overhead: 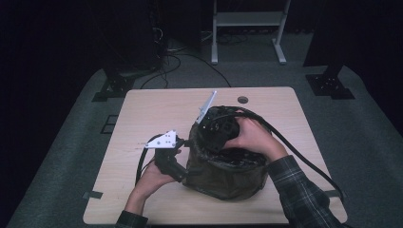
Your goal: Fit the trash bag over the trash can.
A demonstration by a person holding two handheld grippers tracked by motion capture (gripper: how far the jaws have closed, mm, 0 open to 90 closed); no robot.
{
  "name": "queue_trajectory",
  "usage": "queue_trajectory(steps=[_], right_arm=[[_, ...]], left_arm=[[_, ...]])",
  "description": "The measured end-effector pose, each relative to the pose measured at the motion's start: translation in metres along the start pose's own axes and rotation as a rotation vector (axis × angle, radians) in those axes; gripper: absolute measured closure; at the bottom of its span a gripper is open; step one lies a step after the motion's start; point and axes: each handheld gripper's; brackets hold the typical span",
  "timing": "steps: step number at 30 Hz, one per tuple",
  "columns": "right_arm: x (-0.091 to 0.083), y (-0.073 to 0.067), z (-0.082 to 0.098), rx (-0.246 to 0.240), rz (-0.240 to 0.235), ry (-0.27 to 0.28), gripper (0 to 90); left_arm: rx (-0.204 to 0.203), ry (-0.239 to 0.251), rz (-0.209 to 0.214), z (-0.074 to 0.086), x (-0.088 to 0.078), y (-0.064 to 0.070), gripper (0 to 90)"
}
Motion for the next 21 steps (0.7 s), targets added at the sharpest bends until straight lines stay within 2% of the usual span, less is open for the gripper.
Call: queue_trajectory(steps=[6,12,15,21], right_arm=[[0.003,0.006,-0.001,0.016,0.005,0.002,10.3],[-0.015,0.006,0.008,0.034,0.046,0.004,10.3],[-0.024,0.007,0.014,0.048,0.063,-0.012,10.3],[-0.030,0.020,0.026,0.084,0.085,-0.008,10.2]], left_arm=[[-0.002,0.001,0.000,0.001,0.001,0.000,0.0],[-0.005,-0.002,-0.002,0.001,0.001,0.000,0.0],[-0.004,-0.004,-0.003,0.001,0.001,0.000,0.0],[-0.005,-0.002,-0.001,0.001,0.002,0.000,0.0]])
Point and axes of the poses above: each handheld gripper's, and its own axes: x roughly forward along the jaws, z roughly out of its underside, y roughly to its right, and after that the axes turned 6 degrees about -y, right-handed
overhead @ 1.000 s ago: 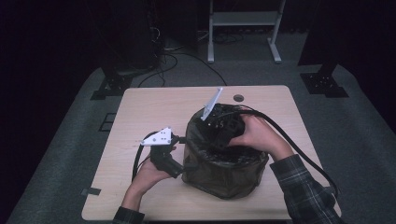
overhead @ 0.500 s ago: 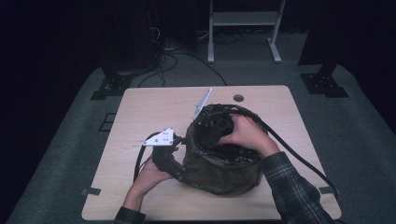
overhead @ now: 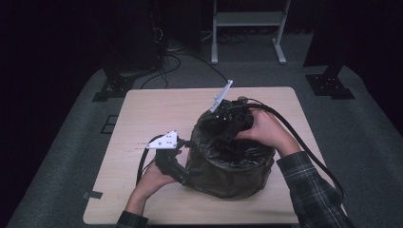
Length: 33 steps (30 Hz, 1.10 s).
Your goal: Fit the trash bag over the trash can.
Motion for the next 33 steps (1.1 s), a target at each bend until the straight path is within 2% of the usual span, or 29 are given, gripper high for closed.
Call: queue_trajectory(steps=[8,13,20,23,25,29,33], right_arm=[[0.007,0.017,0.002,0.026,0.024,-0.006,10.3],[0.008,0.020,0.002,0.035,0.037,-0.012,10.2],[-0.009,-0.002,0.008,-0.012,0.026,0.016,10.1],[-0.018,-0.011,0.016,-0.025,-0.003,0.047,10.2],[-0.023,-0.014,0.022,-0.023,-0.002,0.055,10.2],[-0.031,-0.006,0.030,0.008,0.012,0.074,10.1],[-0.033,0.006,0.028,0.041,0.019,0.092,10.2]], left_arm=[[-0.001,-0.005,0.003,0.001,0.001,0.000,0.0],[0.000,-0.009,0.006,0.001,0.001,0.000,0.0],[0.000,-0.014,0.006,0.001,0.001,0.001,0.0],[-0.004,-0.015,0.007,0.001,0.001,0.001,0.0],[-0.004,-0.018,0.007,0.001,0.001,0.001,0.0],[-0.006,-0.018,0.004,0.002,0.002,0.001,0.0],[-0.007,-0.018,0.006,0.002,0.002,0.000,0.0]])
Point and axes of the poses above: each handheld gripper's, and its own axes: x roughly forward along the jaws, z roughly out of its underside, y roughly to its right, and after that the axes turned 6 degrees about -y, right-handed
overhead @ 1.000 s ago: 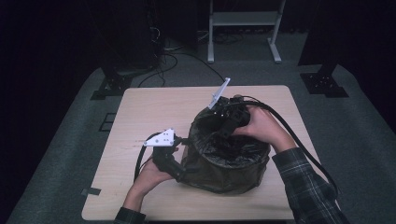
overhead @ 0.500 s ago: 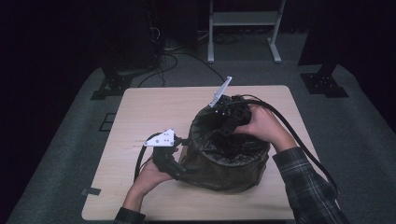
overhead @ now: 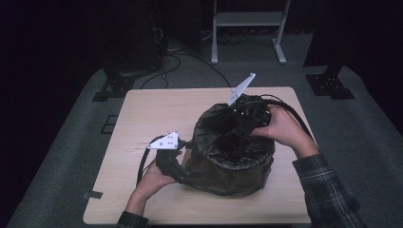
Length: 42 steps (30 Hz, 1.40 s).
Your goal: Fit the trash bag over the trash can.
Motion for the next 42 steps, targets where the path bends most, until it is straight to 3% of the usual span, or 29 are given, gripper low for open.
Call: queue_trajectory(steps=[3,6,12,18,22,25,28,33,42], right_arm=[[0.006,0.009,-0.006,0.018,-0.004,0.007,10.2],[0.018,0.008,-0.014,0.012,-0.024,-0.001,10.2],[0.045,-0.013,-0.022,-0.044,-0.063,-0.059,10.1],[0.059,-0.033,-0.024,-0.083,-0.110,-0.090,10.0],[0.066,-0.041,-0.026,-0.101,-0.139,-0.097,10.1],[0.070,-0.043,-0.027,-0.105,-0.136,-0.107,10.0],[0.066,-0.040,-0.025,-0.096,-0.128,-0.108,10.0],[0.043,-0.033,-0.017,-0.073,-0.098,-0.072,10.0],[0.011,-0.023,0.023,-0.020,-0.060,-0.040,10.0]], left_arm=[[0.000,-0.004,0.000,0.001,0.000,0.000,0.0],[-0.002,-0.005,0.002,0.001,0.001,0.000,0.0],[-0.004,-0.005,0.005,0.002,0.001,0.000,0.0],[-0.005,-0.006,0.002,0.001,0.001,0.001,0.0],[-0.005,-0.008,-0.001,0.001,0.000,0.001,0.0],[-0.002,-0.005,0.001,0.001,0.000,0.000,0.0],[-0.003,-0.005,0.002,0.001,0.000,0.000,0.0],[-0.006,-0.003,0.001,0.001,0.000,0.000,0.0],[-0.009,-0.006,0.003,0.002,0.001,0.000,0.0]])
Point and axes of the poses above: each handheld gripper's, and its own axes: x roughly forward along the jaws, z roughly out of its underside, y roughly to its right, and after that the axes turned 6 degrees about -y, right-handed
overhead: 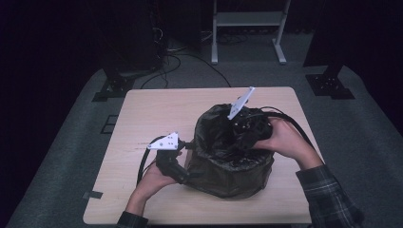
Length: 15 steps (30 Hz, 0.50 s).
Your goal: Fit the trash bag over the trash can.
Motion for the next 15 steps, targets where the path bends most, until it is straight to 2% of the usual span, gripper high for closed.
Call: queue_trajectory(steps=[10,15], right_arm=[[-0.012,0.003,0.046,0.056,0.029,-0.037,10.1],[-0.012,0.003,0.054,0.057,0.027,-0.035,10.0]], left_arm=[[-0.003,-0.008,0.000,0.001,0.001,-0.001,0.0],[-0.005,-0.015,0.004,0.001,0.003,0.000,0.0]])
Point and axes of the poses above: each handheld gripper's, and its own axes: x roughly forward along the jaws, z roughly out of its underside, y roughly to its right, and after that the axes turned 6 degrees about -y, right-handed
